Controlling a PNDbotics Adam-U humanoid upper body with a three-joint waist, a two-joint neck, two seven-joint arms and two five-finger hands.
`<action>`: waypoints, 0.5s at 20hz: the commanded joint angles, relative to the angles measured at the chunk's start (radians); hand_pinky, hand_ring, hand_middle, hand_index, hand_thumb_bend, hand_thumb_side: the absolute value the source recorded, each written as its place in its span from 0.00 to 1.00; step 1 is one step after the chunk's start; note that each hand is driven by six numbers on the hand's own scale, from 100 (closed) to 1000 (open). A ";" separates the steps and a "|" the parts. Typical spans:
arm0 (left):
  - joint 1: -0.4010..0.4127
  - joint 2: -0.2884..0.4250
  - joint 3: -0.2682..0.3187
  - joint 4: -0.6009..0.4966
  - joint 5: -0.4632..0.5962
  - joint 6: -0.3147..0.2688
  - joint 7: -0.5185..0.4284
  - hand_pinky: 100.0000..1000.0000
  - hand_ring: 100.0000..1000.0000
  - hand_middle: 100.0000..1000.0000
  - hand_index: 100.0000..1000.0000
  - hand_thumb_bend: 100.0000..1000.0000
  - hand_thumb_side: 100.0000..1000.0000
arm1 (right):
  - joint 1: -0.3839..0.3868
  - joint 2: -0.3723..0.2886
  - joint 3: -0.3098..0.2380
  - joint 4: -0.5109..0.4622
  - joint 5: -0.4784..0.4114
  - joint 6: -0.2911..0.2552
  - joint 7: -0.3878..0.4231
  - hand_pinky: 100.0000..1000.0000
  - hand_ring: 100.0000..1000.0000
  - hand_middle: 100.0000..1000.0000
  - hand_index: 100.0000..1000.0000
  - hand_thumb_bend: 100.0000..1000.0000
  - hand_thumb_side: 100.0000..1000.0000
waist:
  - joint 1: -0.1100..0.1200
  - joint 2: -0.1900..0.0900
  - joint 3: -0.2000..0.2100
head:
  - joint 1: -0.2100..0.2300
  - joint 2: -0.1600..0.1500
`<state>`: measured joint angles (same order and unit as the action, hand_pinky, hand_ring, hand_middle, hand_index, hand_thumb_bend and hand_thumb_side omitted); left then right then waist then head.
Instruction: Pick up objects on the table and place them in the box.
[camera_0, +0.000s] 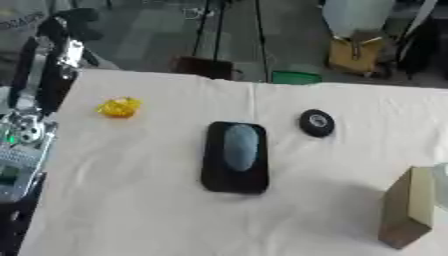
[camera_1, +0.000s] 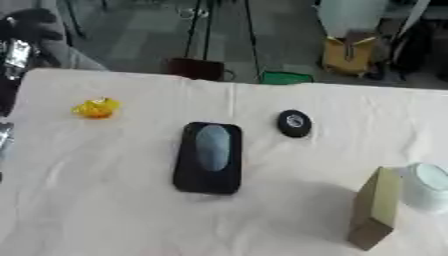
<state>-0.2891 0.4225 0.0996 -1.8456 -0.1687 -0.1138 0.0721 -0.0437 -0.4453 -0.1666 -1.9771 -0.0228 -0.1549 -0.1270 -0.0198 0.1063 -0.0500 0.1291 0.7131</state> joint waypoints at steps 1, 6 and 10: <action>0.014 0.005 0.027 -0.061 0.025 -0.003 0.017 0.38 0.65 0.71 0.81 0.16 0.91 | -0.008 -0.021 -0.012 -0.023 0.008 -0.001 -0.003 0.54 0.52 0.74 0.83 0.53 0.51 | 0.000 -0.008 0.001 | -0.004 0.007; 0.035 -0.014 0.037 -0.090 0.040 0.001 0.032 0.38 0.64 0.71 0.80 0.16 0.90 | -0.006 -0.023 -0.013 -0.023 0.010 -0.001 -0.004 0.54 0.52 0.74 0.83 0.53 0.51 | 0.000 -0.009 0.005 | -0.002 0.005; 0.044 -0.023 0.037 -0.098 0.042 0.007 0.042 0.37 0.64 0.71 0.80 0.15 0.91 | -0.006 -0.025 -0.010 -0.023 0.009 -0.002 0.000 0.54 0.52 0.74 0.83 0.53 0.51 | 0.000 -0.012 0.004 | -0.009 0.003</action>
<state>-0.2379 0.3904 0.1270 -1.9193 -0.1314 -0.1068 0.1075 -0.0435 -0.4453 -0.1668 -1.9771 -0.0216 -0.1540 -0.1281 -0.0204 0.1060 -0.0465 0.1225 0.7136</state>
